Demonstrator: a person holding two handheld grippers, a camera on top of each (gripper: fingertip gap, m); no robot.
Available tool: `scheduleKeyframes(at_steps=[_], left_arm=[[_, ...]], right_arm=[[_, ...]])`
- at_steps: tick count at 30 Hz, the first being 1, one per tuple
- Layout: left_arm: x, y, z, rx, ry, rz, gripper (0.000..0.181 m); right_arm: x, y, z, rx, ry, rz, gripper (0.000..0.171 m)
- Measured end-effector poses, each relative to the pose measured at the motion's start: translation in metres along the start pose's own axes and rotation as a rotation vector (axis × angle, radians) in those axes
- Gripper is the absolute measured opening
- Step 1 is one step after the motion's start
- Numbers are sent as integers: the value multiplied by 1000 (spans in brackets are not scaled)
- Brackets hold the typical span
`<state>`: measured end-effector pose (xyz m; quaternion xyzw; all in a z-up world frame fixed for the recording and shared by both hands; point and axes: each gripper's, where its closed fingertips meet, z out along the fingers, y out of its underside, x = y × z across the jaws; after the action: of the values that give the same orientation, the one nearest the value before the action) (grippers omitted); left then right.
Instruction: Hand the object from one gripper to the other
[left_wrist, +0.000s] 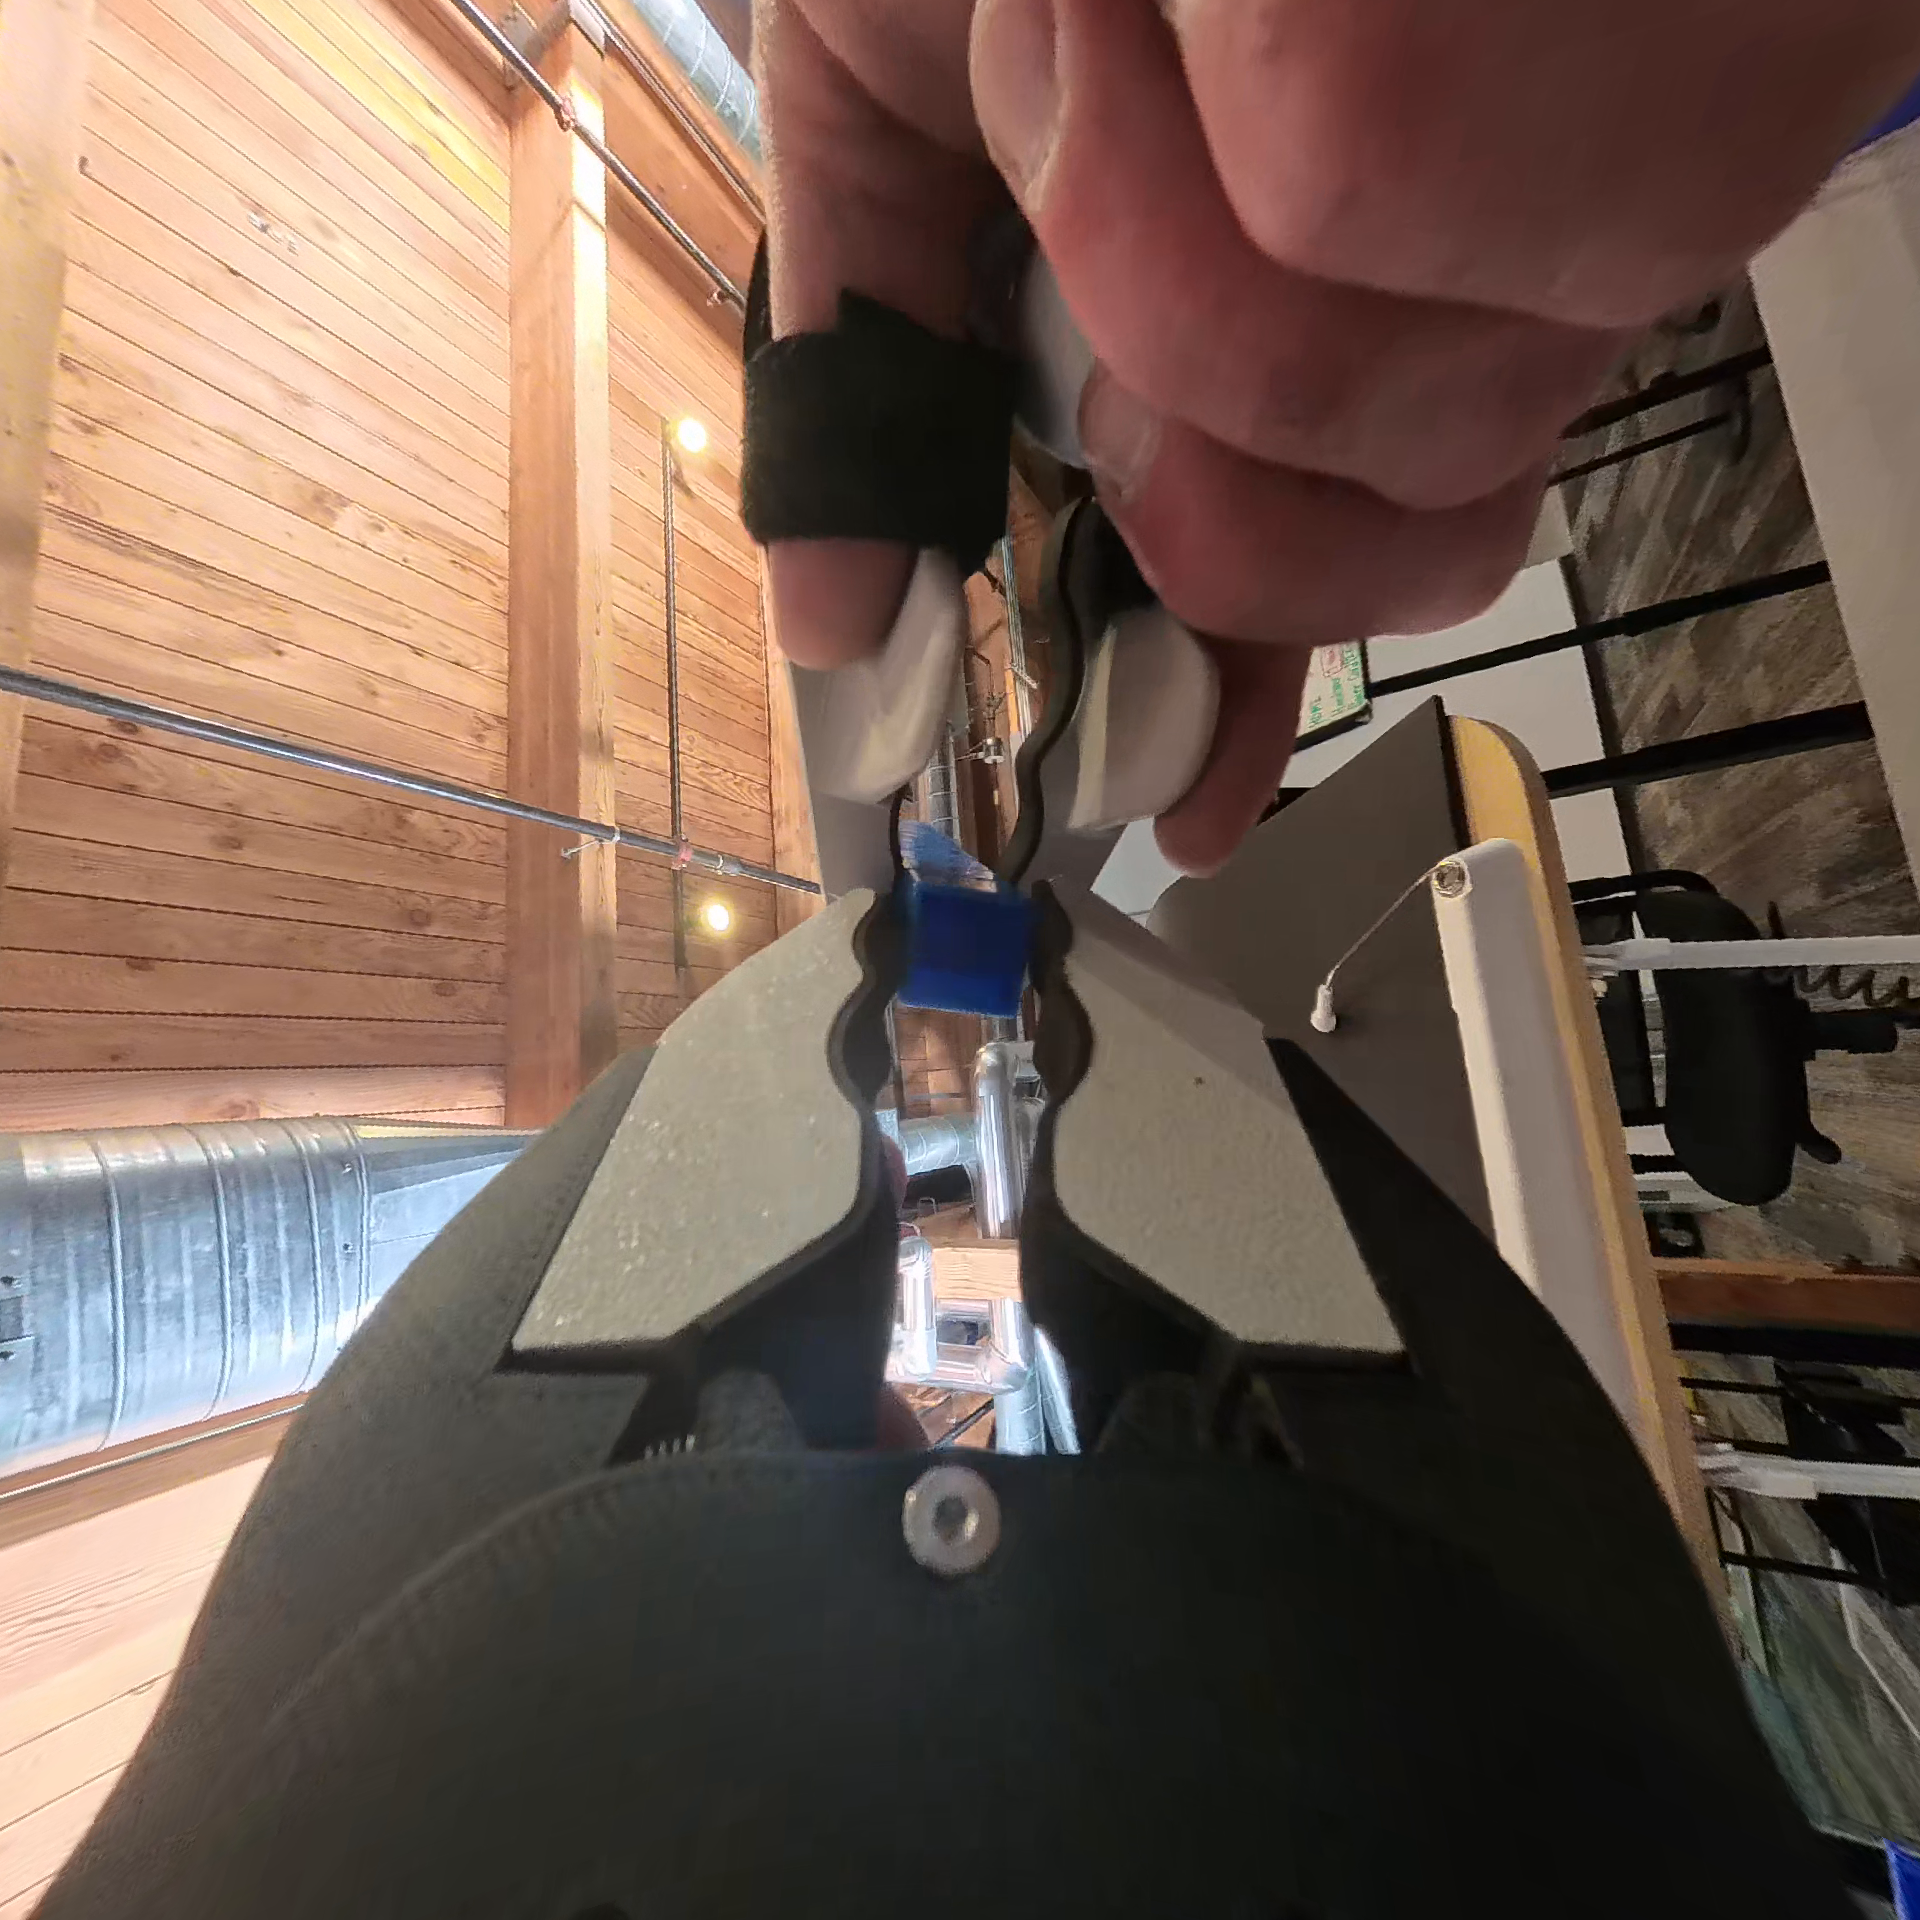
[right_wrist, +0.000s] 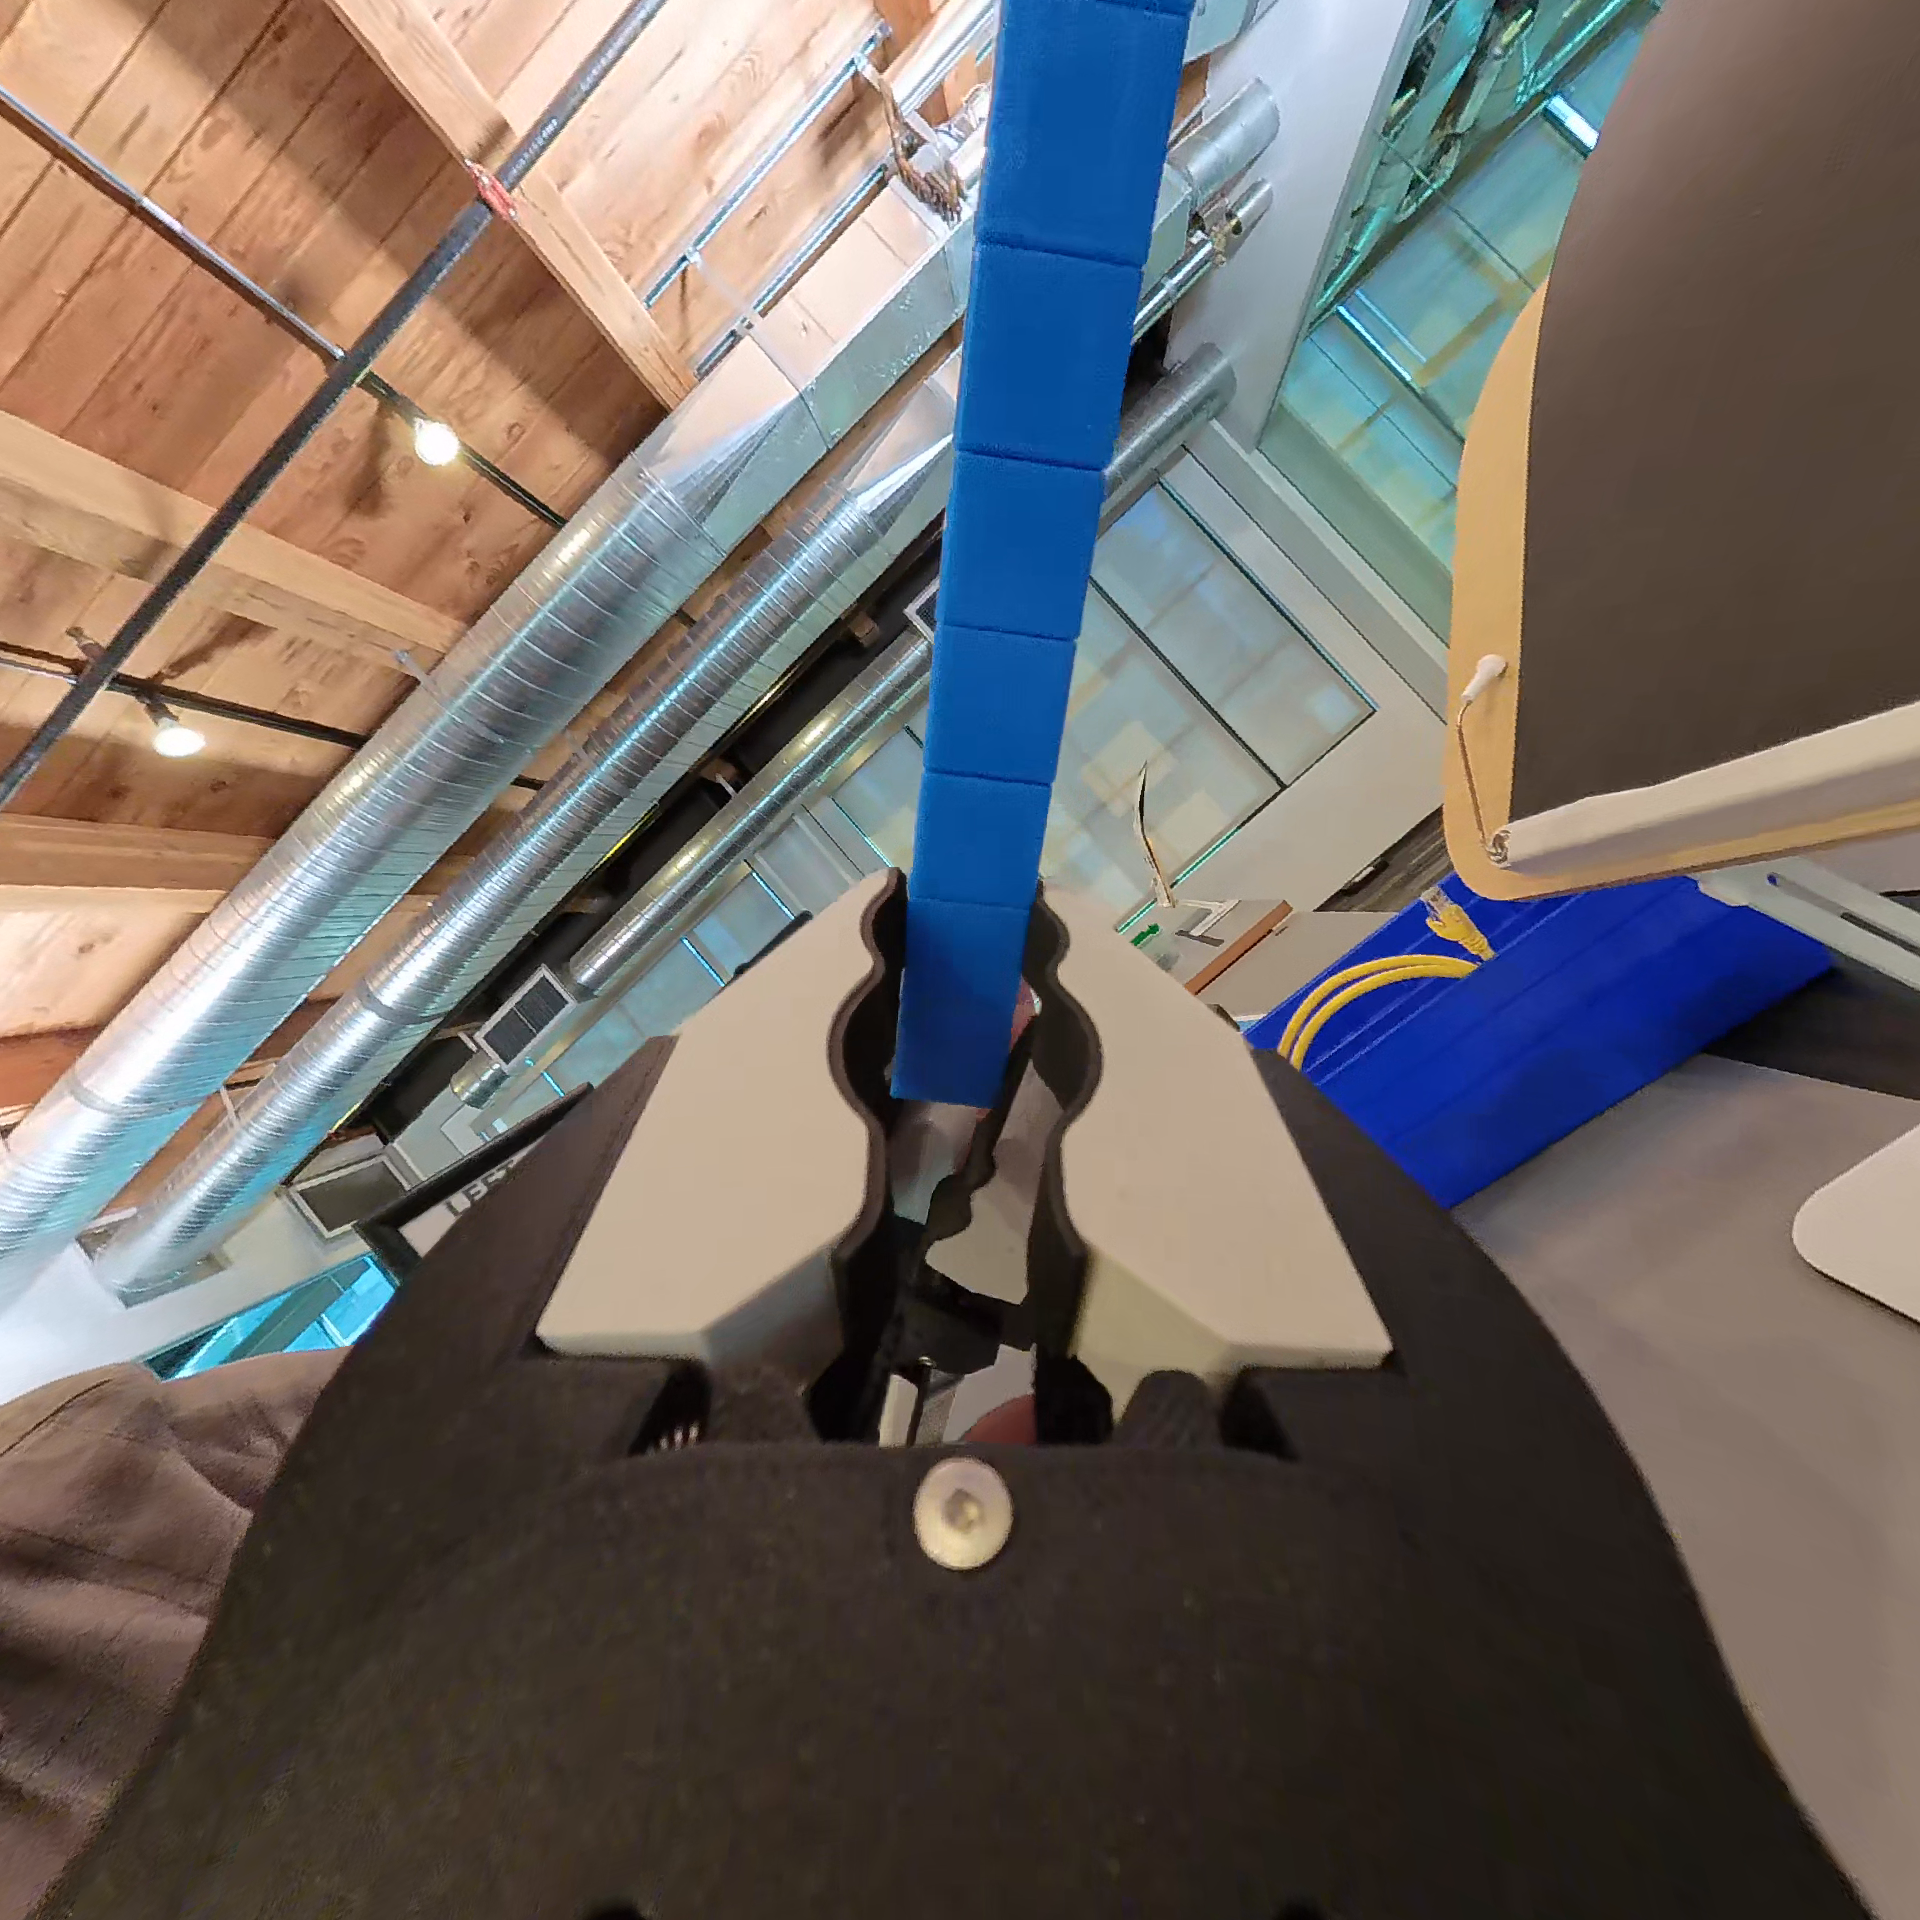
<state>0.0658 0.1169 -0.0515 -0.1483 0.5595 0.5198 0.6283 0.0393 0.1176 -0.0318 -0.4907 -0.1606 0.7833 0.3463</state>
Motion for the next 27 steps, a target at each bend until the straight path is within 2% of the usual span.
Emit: scheduleKeyframes(at_steps=[6,8,10,15,18,22,27], left_arm=[[-4,0,1,10,36,-65,22],[-8,0,1,9,56,-114,22],[-12,4,0,-4,83,-170,22],[-20,24,0,-67,214,-325,22],[-27,37,-2,-97,308,-429,22],[-40,46,-4,-122,437,-557,22],[-42,32,-13,-108,687,-626,22]], right_arm=[[-3,-2,0,1,-7,-27,24],[-3,-4,0,-5,3,-51,34],[-1,-9,-3,6,16,-77,36],[6,-21,-13,-29,96,-282,45],[-1,-23,-16,-94,150,-542,43],[-9,-12,-16,-248,260,-1076,39],[-23,-4,-10,-272,315,-1526,40]])
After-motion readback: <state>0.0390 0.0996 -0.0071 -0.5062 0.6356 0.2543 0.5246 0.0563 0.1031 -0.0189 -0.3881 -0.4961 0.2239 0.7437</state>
